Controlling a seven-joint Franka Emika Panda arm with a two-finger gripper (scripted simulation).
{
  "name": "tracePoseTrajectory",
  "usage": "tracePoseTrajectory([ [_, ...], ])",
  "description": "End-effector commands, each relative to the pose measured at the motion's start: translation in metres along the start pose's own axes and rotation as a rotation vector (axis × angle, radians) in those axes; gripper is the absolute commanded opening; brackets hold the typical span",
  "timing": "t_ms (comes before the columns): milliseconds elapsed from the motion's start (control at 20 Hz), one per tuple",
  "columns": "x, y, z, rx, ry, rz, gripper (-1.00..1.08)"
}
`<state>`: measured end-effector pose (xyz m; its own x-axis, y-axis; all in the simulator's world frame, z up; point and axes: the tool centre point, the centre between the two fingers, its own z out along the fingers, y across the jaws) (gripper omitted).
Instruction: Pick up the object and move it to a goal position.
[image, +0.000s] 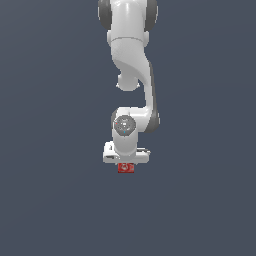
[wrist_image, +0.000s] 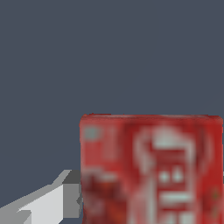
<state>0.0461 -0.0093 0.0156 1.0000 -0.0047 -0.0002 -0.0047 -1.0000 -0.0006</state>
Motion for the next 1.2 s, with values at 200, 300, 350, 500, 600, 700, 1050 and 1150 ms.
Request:
tracePoseTrajectory([
  [200,0.0,0.001,0.0,-0.001,0.0,0.001,-1.0],
  [300,0.0,0.001,0.0,-0.001,0.001,0.001,-1.0],
  [350,0.0,0.001,0.0,-0.001,0.001,0.001,-1.0],
  [500,0.0,0.002,-0.004,-0.001,0.001,0.001,-1.0],
  [600,-0.001,0.003,-0.009,-0.001,0.001,0.001,-1.0],
  [700,-0.003,0.005,-0.016,-0.001,0.001,0.001,-1.0],
  [1050,-0.01,0.014,-0.06,-0.001,0.001,0.001,-1.0],
  [1150,-0.012,0.018,-0.078,0.0,0.0,0.001,-1.0],
])
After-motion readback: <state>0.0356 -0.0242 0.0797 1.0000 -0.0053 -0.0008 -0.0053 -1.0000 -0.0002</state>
